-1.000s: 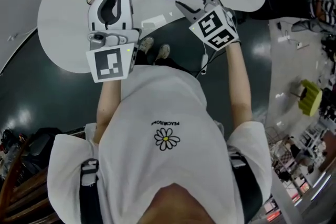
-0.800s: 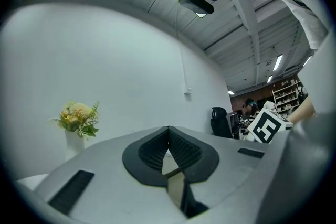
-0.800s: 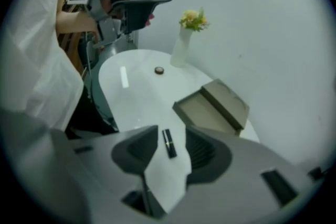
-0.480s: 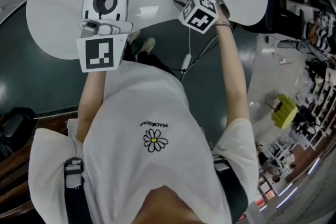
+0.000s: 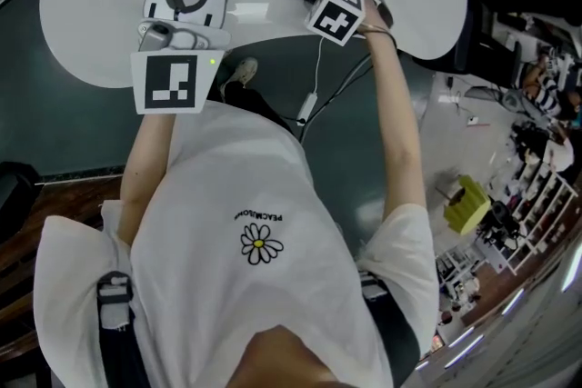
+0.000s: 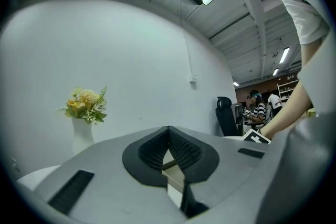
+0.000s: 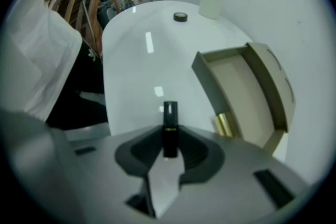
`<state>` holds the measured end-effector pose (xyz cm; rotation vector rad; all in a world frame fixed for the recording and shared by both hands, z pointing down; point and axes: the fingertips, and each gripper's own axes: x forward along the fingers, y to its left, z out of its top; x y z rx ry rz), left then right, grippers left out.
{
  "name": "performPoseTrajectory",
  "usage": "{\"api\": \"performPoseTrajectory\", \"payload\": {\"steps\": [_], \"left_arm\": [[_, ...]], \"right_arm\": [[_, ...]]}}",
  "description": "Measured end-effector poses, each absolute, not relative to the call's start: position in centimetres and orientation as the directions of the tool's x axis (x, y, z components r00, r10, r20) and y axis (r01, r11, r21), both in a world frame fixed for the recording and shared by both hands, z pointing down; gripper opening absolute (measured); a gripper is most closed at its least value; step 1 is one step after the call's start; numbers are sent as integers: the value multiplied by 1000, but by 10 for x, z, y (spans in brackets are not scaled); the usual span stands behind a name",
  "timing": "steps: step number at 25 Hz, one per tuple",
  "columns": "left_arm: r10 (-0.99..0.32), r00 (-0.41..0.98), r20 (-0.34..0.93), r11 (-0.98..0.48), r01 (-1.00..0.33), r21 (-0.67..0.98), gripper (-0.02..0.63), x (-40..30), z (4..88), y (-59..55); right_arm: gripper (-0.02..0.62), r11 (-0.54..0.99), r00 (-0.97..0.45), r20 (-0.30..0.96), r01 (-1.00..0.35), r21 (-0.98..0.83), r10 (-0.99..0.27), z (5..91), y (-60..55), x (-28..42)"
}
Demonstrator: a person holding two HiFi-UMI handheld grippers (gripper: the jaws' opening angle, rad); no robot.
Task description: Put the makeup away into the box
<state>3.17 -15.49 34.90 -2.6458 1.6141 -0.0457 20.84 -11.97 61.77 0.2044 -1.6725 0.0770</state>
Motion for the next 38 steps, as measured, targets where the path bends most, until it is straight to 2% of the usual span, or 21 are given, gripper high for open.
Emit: {"api": "performPoseTrajectory", "payload": {"steps": [6,9,12,14,19,23,26,31,38], "left_arm": [[-895,447,-1,-447,-894,-36,20,25,349,-157],[-895,446,-12,-446,-895,-34,20,25,346,-156],[-891,454,-32,-453,-891,-37,20,20,334,-155],[-883,465,-58,-463,-885,-45,20,19,325,-158],[-869,485,-102,-484,-874,-37,20,39,311,-157],[-851,506,-138,-507,-861,-35,20,51,294,-158],[-841,519,-151,-521,-853,-30,20,55,287,-159],[-831,533,-157,-536,-844,-27,20,58,285,-160],[-838,520,-165,-524,-851,-18,20,50,282,-163]], "right_arm": [[109,981,-96,990,-178,82,-100,617,-121,206],[109,970,-153,978,-222,104,-140,604,-124,198],[109,931,-286,933,-347,110,-216,572,-130,177],[109,882,-383,870,-458,114,-311,541,-139,165],[109,699,-521,614,-712,70,-593,461,-145,174],[107,549,-517,381,-835,-31,-766,401,-132,183],[107,469,-477,271,-878,-96,-836,379,-117,186],[107,429,-448,227,-894,-127,-865,369,-106,182],[107,403,-426,228,-904,-143,-875,362,-120,184]]}}
